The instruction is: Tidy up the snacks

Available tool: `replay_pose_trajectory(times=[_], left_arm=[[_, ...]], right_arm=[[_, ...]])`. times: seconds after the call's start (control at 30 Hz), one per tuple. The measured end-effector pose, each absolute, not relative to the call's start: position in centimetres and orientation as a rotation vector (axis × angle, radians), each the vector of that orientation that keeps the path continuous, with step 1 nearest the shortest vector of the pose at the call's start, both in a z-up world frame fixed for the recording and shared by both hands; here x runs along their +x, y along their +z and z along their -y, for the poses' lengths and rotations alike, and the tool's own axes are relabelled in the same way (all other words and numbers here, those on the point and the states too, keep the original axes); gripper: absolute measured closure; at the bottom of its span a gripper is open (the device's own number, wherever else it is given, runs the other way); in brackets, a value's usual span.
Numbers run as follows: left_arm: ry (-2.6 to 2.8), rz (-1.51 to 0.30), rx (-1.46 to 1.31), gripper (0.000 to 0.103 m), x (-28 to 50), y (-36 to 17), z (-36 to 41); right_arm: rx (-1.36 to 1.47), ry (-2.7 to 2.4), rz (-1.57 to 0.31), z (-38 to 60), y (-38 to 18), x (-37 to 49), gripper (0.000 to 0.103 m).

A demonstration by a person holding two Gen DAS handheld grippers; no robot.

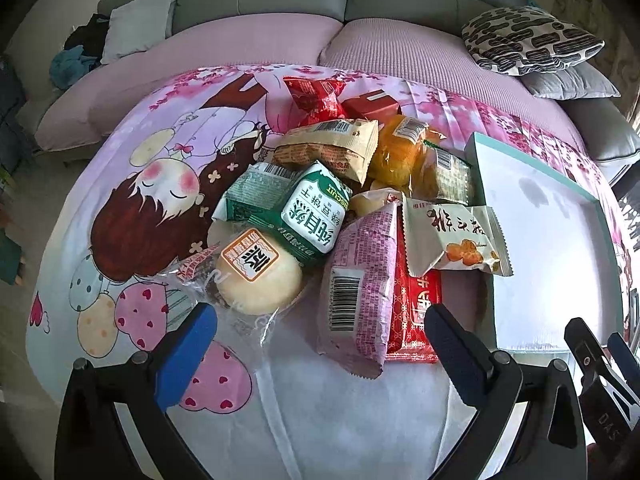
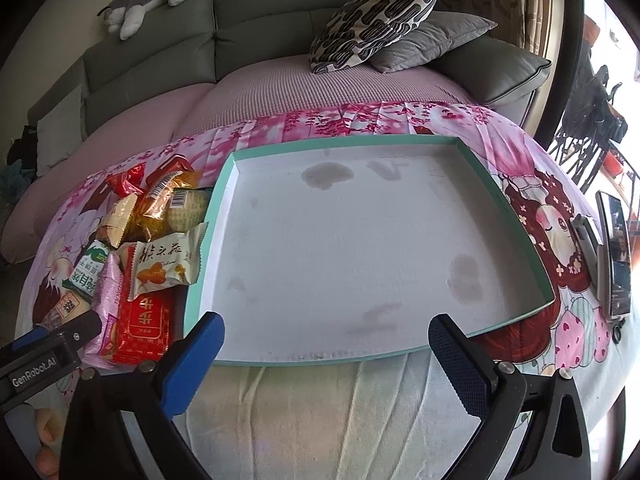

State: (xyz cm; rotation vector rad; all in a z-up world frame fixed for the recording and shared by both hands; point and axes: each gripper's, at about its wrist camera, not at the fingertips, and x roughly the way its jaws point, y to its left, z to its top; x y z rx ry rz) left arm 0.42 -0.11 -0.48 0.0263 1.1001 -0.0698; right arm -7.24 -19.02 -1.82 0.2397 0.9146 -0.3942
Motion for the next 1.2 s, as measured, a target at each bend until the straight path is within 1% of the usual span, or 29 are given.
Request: replay_pose_trajectory(times=[1.2], left_arm=[[-0.106, -1.100, 0.031, 0.000, 0.20, -0.52, 0.23]], right_arm=[[0.218, -0.397, -0.931, 18.93, -2.20, -6.98, 0.000]])
